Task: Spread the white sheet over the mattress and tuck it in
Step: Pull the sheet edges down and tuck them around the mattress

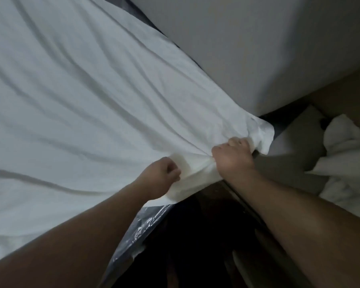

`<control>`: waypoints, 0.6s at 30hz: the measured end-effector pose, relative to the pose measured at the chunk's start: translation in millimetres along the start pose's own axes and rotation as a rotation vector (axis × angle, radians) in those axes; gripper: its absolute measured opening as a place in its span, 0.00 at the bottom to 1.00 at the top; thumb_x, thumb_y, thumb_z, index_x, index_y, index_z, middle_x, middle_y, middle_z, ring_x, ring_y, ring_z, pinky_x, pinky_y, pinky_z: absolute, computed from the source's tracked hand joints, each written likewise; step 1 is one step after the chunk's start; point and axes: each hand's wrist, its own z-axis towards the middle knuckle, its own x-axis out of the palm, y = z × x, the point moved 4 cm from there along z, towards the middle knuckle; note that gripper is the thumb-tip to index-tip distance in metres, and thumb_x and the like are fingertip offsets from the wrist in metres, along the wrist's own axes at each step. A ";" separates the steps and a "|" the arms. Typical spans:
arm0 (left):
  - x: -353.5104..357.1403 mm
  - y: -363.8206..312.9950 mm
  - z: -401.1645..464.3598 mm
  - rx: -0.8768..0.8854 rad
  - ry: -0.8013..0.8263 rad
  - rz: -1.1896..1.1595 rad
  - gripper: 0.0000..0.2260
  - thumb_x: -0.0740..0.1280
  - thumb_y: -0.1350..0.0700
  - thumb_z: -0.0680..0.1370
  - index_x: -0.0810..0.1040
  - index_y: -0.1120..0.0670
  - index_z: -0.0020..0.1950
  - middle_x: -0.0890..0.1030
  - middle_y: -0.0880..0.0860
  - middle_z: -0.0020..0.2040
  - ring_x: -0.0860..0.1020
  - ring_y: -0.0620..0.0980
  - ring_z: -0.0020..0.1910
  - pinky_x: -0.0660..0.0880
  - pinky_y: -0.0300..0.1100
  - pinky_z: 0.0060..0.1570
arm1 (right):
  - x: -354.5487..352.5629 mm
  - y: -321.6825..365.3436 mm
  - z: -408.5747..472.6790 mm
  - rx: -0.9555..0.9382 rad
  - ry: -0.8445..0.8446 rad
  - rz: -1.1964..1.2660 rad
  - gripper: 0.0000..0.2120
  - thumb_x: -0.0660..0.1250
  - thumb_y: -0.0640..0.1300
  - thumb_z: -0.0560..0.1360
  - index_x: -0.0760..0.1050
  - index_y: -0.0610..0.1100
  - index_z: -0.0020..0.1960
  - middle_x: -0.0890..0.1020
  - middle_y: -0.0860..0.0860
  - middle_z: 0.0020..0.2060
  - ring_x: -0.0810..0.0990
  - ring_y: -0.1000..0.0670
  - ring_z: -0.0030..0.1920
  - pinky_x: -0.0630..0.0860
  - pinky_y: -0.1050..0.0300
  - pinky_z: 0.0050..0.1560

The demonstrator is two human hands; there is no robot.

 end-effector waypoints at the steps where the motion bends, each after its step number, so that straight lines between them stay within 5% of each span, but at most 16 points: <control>1: 1.4 5.3 -5.2 0.031 -0.033 0.081 0.06 0.67 0.51 0.81 0.77 0.53 0.50 0.83 0.47 0.43 0.80 0.50 0.44 0.75 0.47 0.46 | -3.2 -5.5 -2.4 0.110 0.054 -0.042 0.19 0.51 0.39 0.70 0.80 0.45 0.47 0.82 0.48 0.45 0.76 0.40 0.54 0.68 0.43 0.58; 3: 1.5 22.8 -17.8 0.072 -0.089 0.231 0.07 0.65 0.49 0.80 0.76 0.51 0.53 0.81 0.48 0.48 0.78 0.51 0.47 0.74 0.46 0.48 | -14.8 -7.2 -6.0 0.349 0.051 -0.018 0.15 0.56 0.39 0.75 0.79 0.44 0.55 0.80 0.46 0.54 0.73 0.40 0.60 0.66 0.42 0.62; 5: -3.6 59.7 -38.4 0.052 -0.118 0.305 0.07 0.64 0.49 0.79 0.76 0.49 0.54 0.80 0.49 0.51 0.78 0.53 0.50 0.76 0.47 0.51 | -25.7 16.4 -7.9 0.396 -0.024 0.013 0.13 0.60 0.38 0.74 0.77 0.42 0.56 0.77 0.43 0.56 0.73 0.38 0.59 0.70 0.41 0.58; 7: -13.2 99.0 -59.0 -0.020 -0.159 0.339 0.06 0.64 0.50 0.79 0.76 0.48 0.53 0.79 0.50 0.51 0.78 0.54 0.51 0.76 0.47 0.51 | -36.7 52.5 -6.3 0.232 -0.126 0.058 0.15 0.61 0.37 0.69 0.76 0.42 0.54 0.76 0.43 0.52 0.74 0.38 0.53 0.71 0.44 0.51; 11: -39.0 195.3 -126.7 -0.208 -0.263 0.357 0.08 0.62 0.50 0.79 0.77 0.51 0.54 0.79 0.53 0.52 0.78 0.57 0.52 0.77 0.49 0.52 | -62.2 175.1 -22.7 -0.177 -0.182 0.186 0.17 0.63 0.36 0.68 0.77 0.46 0.55 0.77 0.47 0.52 0.74 0.41 0.54 0.72 0.44 0.53; 15: -52.5 277.9 -191.5 -0.343 -0.297 0.364 0.15 0.61 0.51 0.79 0.77 0.52 0.63 0.79 0.56 0.58 0.78 0.59 0.56 0.78 0.52 0.55 | -55.5 298.3 -42.3 -0.360 0.193 0.327 0.16 0.60 0.39 0.77 0.76 0.48 0.62 0.78 0.48 0.59 0.78 0.43 0.57 0.76 0.45 0.58; 18: -59.0 324.4 -222.5 -0.395 -0.267 0.359 0.16 0.60 0.52 0.79 0.77 0.51 0.66 0.79 0.56 0.61 0.79 0.57 0.57 0.78 0.52 0.57 | -32.4 375.2 -57.9 -0.510 0.498 0.207 0.15 0.58 0.43 0.80 0.78 0.47 0.61 0.81 0.47 0.59 0.80 0.43 0.57 0.77 0.46 0.58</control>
